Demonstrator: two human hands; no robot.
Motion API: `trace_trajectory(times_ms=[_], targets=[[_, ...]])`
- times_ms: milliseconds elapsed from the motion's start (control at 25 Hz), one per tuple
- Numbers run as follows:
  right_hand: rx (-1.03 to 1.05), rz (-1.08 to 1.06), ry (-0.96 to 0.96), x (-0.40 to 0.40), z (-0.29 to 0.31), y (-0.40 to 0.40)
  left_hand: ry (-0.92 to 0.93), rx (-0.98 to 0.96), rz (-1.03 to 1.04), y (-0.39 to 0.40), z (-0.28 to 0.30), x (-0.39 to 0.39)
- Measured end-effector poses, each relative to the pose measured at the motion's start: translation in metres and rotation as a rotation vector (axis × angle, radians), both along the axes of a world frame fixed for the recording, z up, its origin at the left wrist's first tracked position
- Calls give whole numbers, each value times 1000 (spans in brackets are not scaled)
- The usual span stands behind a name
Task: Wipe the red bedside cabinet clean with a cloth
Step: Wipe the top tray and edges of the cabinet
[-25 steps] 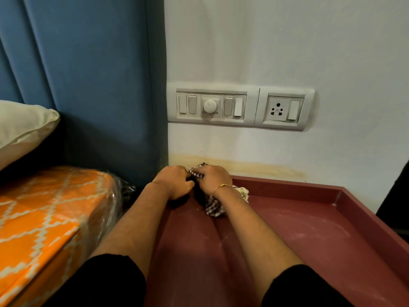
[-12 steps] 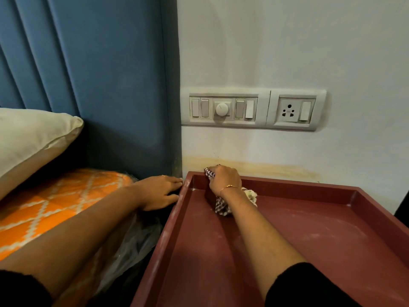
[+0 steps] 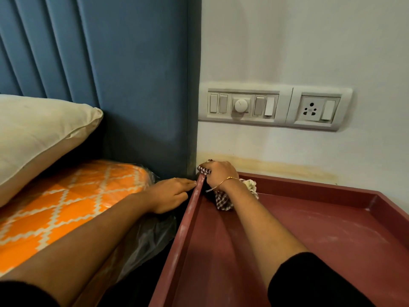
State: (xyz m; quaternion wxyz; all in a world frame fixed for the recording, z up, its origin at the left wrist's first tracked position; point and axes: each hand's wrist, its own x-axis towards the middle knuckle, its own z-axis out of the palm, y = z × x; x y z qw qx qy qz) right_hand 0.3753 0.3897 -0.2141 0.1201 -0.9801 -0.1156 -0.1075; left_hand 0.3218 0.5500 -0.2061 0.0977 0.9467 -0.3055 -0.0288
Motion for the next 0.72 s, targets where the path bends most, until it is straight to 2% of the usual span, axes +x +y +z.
trace_trajectory(times_ms=[120,280,440,560,720], targets=[[49,65,37,-6,-2,-11,14,16,8,1,-3,3],[-63,43,1,-10,-3,0,5,42,1,2,-5,3],[6,139,81,-21,-9,-15,15,65,7,4,-4,4],[-106,59,75,-17,-11,-25,-15,99,14,1,-6,3],[-82,63,112,-23,-10,-22,3,47,35,1,-6,1]])
